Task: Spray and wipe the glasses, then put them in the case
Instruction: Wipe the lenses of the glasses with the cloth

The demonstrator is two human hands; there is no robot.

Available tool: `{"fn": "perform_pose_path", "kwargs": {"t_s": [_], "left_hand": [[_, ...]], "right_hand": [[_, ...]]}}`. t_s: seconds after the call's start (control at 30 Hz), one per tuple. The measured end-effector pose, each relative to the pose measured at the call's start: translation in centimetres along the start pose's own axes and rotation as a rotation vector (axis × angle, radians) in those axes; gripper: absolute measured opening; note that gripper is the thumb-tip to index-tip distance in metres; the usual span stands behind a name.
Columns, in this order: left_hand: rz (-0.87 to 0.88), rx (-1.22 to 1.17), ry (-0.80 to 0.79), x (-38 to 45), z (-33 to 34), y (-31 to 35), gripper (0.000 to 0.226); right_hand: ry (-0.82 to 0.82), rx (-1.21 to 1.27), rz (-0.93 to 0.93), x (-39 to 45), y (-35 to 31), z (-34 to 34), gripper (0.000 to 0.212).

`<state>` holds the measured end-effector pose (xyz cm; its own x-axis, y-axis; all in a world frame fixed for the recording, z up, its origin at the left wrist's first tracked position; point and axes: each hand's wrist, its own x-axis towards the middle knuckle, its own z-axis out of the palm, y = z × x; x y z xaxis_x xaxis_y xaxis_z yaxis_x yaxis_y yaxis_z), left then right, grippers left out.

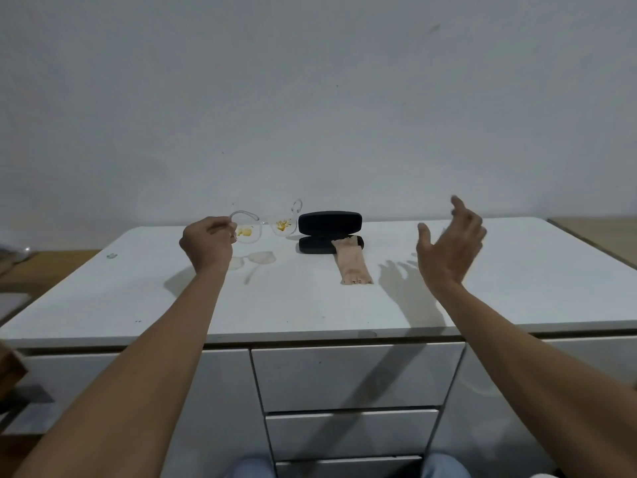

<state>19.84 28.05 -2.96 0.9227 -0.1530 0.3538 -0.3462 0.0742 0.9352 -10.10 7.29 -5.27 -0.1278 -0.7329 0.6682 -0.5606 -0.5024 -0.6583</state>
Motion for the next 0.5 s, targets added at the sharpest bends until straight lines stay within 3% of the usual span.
{"fn": "perform_pose_path", "kwargs": {"t_s": [0.1, 0.2, 0.27, 0.5], "left_hand": [[-0.008, -0.013, -0.014, -0.3, 0.3, -0.1, 0.019], [-0.021, -0.025, -0.011, -0.5, 0.1, -0.1, 0.014], [-0.024, -0.022, -0.012, -0.6, -0.2, 0.0, 0.012], [-0.007, 0.001, -0.032, -0.4, -0.9, -0.1, 0.016]], "right_hand": [[-0.125, 0.099, -0.249, 0.2, -2.0, 0.6, 0.042], [-0.596, 0.148, -0.27, -0.5, -3.7, 1.7, 0.018], [-0.799, 0.067, -0.293, -1.3, -4.1, 2.8, 0.017], [-1.142, -0.194, -0.357, -1.7, -4.8, 3.7, 0.022]]}}
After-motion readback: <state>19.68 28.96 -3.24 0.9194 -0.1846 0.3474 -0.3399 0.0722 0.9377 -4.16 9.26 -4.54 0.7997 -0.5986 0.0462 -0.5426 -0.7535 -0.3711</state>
